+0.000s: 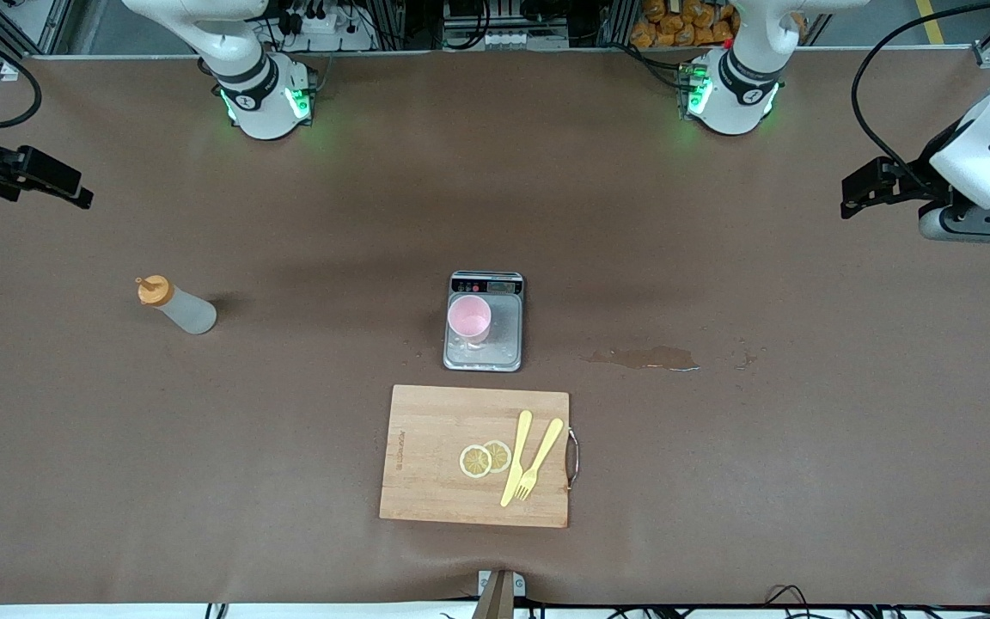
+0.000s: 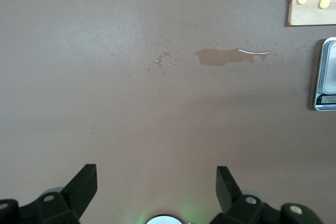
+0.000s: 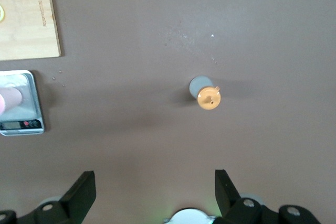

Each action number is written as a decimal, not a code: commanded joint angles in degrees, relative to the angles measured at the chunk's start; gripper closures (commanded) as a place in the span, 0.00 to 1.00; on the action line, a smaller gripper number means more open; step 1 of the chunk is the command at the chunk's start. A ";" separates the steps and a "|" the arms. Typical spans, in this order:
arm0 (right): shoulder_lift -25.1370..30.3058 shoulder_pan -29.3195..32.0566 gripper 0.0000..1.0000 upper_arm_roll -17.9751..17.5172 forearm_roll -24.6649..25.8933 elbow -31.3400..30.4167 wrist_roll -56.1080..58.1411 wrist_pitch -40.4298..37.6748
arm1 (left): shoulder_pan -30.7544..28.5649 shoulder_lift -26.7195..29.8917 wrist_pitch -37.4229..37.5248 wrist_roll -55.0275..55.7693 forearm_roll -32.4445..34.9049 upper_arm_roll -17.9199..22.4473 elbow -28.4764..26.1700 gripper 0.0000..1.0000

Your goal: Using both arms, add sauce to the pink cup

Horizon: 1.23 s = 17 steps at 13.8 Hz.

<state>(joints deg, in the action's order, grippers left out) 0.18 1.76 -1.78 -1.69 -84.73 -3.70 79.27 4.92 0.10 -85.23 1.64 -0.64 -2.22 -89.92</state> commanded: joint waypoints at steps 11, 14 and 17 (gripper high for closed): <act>1.31 -2.37 0.00 0.46 3.18 -1.75 6.69 1.85 | 0.09 -0.10 0.94 -0.50 -0.42 -0.06 0.98 0.00; 1.40 -0.36 0.00 0.73 2.57 -2.10 6.51 1.50 | 0.00 -0.10 0.94 -0.58 -0.42 -0.06 0.98 0.00; 1.05 -0.70 0.00 0.46 2.65 -1.66 6.60 1.23 | 0.18 -0.10 0.94 -0.67 -0.33 -0.06 0.98 0.00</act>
<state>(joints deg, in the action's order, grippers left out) 0.18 0.80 -0.73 0.31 -85.30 2.47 80.47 5.01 0.10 -85.23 1.64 -0.64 -2.31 -89.92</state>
